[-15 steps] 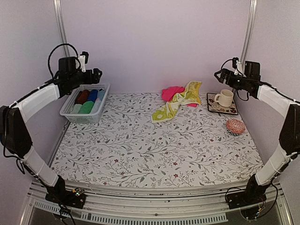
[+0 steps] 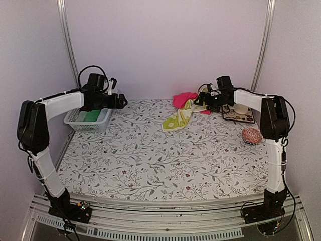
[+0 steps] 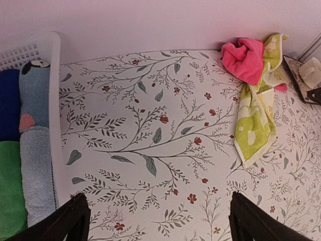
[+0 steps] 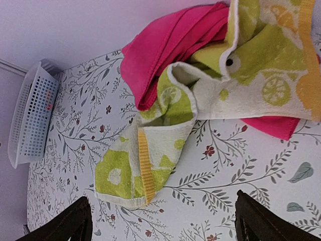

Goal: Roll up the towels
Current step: Pick up the towel from the center of the board.

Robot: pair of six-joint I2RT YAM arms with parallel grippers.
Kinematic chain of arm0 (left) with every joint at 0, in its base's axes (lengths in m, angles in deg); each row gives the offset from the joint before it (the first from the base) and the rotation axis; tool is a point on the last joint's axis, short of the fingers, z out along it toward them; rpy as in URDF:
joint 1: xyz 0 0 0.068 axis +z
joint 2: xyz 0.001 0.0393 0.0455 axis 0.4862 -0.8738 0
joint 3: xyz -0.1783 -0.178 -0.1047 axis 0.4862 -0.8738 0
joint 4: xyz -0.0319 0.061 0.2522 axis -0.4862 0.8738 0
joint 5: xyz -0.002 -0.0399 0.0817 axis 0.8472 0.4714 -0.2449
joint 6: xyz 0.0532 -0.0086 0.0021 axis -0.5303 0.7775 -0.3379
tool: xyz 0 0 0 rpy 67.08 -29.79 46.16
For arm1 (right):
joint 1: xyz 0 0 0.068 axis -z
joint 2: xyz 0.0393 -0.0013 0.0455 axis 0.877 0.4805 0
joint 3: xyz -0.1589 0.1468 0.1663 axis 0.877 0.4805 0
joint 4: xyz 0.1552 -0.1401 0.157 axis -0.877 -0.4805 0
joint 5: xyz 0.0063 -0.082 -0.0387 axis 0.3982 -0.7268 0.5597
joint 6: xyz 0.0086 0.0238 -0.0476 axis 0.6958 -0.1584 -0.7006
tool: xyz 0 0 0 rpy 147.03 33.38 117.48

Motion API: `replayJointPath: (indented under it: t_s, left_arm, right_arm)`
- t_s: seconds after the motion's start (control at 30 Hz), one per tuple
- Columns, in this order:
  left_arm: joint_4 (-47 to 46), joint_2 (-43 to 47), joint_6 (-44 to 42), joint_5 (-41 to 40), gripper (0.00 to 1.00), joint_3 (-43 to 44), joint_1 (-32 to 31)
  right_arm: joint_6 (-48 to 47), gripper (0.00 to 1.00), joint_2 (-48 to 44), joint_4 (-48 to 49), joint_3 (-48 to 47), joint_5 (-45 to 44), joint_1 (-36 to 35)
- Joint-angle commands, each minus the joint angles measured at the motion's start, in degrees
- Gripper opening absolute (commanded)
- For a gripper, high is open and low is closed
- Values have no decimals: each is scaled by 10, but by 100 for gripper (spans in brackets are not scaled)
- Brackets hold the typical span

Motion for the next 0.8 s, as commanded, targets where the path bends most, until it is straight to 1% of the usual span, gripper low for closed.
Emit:
replayJointPath:
  t_s: [0.0, 0.27, 0.57, 0.77]
  left_arm:
    - [19, -5, 7, 20, 97, 23, -33]
    - [35, -9, 10, 27, 97, 35, -55]
    - [59, -3, 4, 23, 97, 50, -61]
    - [74, 3, 1, 19, 97, 57, -64]
  right_arm:
    - [2, 100, 42, -33, -30, -16, -43]
    - [-17, 93, 97, -32, -32, -71, -95]
    - [-26, 84, 124, -24, -35, -117, -120]
    - [-15, 71, 157, -29, -61, -137, -124]
